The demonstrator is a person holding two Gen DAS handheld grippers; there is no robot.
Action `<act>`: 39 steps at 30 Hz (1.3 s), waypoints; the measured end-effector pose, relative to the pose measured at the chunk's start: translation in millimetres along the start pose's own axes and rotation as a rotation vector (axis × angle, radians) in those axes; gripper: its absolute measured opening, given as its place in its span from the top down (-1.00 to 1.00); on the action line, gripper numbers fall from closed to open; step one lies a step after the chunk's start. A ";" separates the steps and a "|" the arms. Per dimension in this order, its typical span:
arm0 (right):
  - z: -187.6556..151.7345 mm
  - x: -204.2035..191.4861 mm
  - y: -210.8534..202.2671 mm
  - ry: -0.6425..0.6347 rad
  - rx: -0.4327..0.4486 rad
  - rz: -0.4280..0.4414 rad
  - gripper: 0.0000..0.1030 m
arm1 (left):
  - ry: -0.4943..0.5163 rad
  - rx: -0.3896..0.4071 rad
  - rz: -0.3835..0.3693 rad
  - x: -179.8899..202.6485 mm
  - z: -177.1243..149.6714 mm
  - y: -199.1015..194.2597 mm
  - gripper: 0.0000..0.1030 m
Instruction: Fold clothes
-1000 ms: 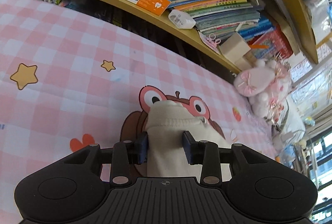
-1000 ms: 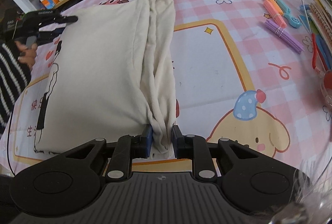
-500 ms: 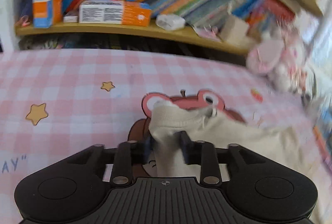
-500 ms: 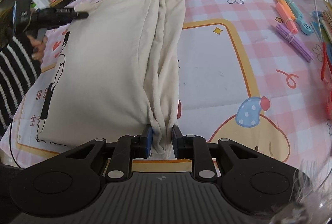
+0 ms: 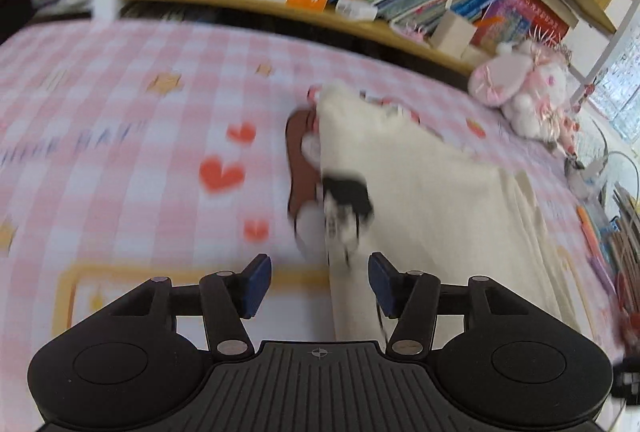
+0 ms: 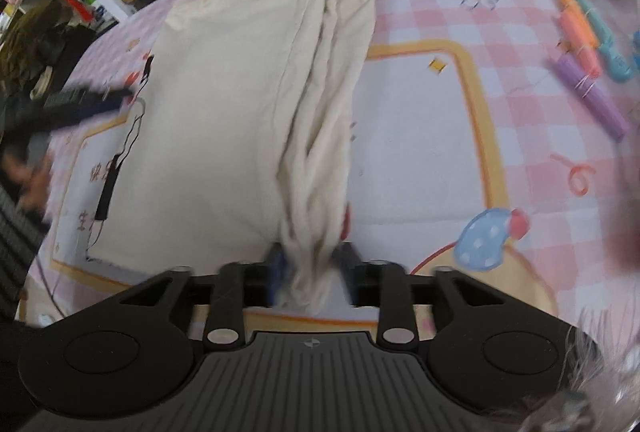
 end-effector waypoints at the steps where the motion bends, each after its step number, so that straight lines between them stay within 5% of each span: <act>1: 2.5 1.2 -2.4 -0.001 0.013 0.007 0.22 | -0.013 -0.002 0.010 0.1 -8.2 -5.8 -0.05; 7: 17.9 9.6 -7.4 0.025 0.046 0.085 0.22 | -0.089 -0.014 0.091 8.6 -46.4 -30.7 -0.19; 20: 12.7 24.2 -1.2 0.128 0.015 0.166 0.22 | -0.145 -0.065 0.091 29.0 -93.1 -62.8 -0.16; 22: 10.6 21.5 -0.9 0.133 0.014 0.167 0.25 | -0.183 -0.070 0.074 26.2 -95.6 -63.7 0.00; 25: 7.2 15.7 2.1 0.126 0.016 0.157 0.52 | -0.212 -0.079 0.071 22.1 -97.6 -63.5 0.69; 27: 5.8 10.2 1.1 0.114 0.037 0.135 0.61 | -0.213 -0.090 0.066 18.9 -96.6 -62.7 0.84; 32: 1.8 -11.6 -13.9 0.032 0.113 0.113 0.69 | -0.165 -0.011 0.013 22.0 -91.2 -84.9 0.90; 39: -12.9 -1.3 -9.1 0.145 0.120 0.070 0.69 | -0.129 -0.061 -0.009 10.3 -99.5 -70.0 0.89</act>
Point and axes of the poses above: each gripper's, at about its wrist camera, not at the fingertips, and y roughly the way its jaws point, x to its right, z to its top, the point moved 4 cm from there along y, roughly the way its jaws point, and after that the axes turned 13 degrees about z, right-handed, at the moved point
